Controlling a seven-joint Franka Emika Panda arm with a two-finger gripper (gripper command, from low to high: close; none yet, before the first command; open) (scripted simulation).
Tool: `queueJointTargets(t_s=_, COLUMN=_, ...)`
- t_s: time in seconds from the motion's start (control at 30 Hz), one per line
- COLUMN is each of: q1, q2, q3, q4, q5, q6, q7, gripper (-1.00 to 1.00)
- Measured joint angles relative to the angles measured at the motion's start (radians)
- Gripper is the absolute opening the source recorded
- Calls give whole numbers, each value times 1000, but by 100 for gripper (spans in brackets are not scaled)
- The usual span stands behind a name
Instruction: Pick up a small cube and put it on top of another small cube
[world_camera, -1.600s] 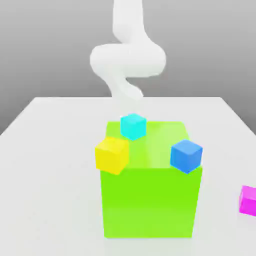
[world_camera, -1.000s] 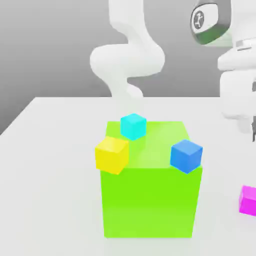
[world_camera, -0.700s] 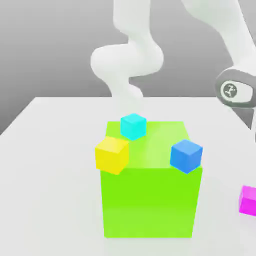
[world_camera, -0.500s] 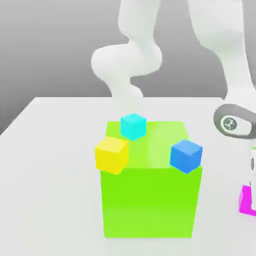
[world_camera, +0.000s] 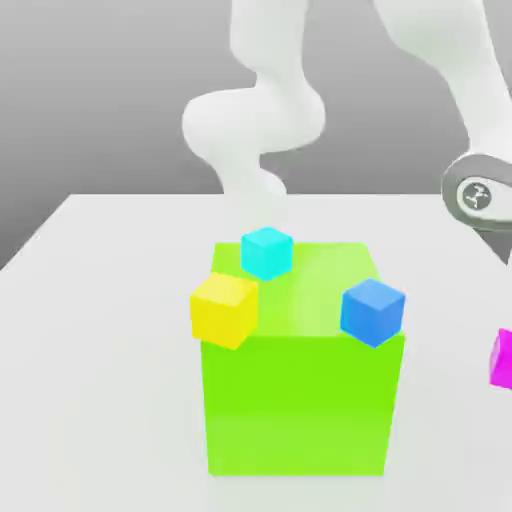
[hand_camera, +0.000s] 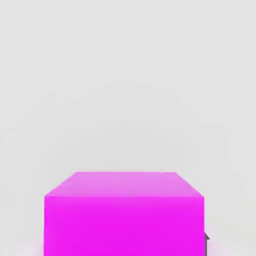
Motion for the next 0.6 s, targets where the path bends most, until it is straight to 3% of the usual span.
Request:
queueJointTargets(t_s=0.37, q1=-192, q2=-402, q3=-165, q4=78, q5=148, q6=-463, q7=-100, gripper=-100)
queueJointTargets(t_s=0.53, q1=-211, q2=-397, q3=-203, q4=-19, q5=189, q6=-346, q7=-135, gripper=-100)
queueJointTargets(t_s=0.57, q1=-212, q2=-387, q3=-203, q4=-36, q5=190, q6=-320, q7=-136, gripper=100)
queueJointTargets(t_s=0.6, q1=-212, q2=-387, q3=-203, q4=-36, q5=190, q6=-320, q7=-136, gripper=100)
